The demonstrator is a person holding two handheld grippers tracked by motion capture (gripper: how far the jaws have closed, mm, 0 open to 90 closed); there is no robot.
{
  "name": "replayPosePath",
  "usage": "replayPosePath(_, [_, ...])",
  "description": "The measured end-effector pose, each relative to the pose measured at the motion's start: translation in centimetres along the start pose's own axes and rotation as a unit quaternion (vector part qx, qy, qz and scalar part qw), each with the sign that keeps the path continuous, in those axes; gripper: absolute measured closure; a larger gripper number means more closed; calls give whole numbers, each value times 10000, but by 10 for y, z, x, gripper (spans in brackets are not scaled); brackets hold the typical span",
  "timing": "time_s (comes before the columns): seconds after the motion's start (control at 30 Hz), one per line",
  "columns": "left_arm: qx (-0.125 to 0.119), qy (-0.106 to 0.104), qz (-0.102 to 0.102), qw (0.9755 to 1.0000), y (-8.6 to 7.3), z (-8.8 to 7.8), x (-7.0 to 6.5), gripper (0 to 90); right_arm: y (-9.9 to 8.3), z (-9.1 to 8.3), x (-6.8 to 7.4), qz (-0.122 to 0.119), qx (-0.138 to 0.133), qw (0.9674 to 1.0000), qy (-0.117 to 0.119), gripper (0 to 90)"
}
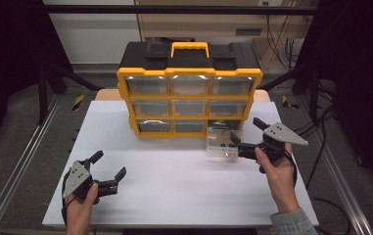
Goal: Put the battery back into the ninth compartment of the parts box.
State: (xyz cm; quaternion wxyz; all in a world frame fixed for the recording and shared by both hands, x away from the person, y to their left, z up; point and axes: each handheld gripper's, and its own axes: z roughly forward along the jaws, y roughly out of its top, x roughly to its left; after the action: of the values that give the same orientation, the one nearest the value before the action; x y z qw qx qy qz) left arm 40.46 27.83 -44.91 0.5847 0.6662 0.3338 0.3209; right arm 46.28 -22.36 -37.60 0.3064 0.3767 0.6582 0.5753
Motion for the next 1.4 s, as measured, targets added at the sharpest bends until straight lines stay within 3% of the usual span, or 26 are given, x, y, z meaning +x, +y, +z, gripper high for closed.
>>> replayPosePath(0.87, [-58, -37, -39, 10000, 0, -3, 1, 11, 9, -17, -11, -27, -131, 9998, -111, 42])
replayPosePath(0.97, [-55, -45, -50, 10000, 0, -3, 1, 11, 10, -17, -10, 87, -207, 9997, -63, 45])
replayPosePath(1.07, [-71, -51, -30, 10000, 1, -4, 1, 11, 12, -18, -7, -74, -202, 9998, -23, 46])
replayPosePath(1.4, [-195, -166, -30, 9997, 2, -6, 2, 9, 0, -35, -14, 0, -191, 9998, -46, 46])
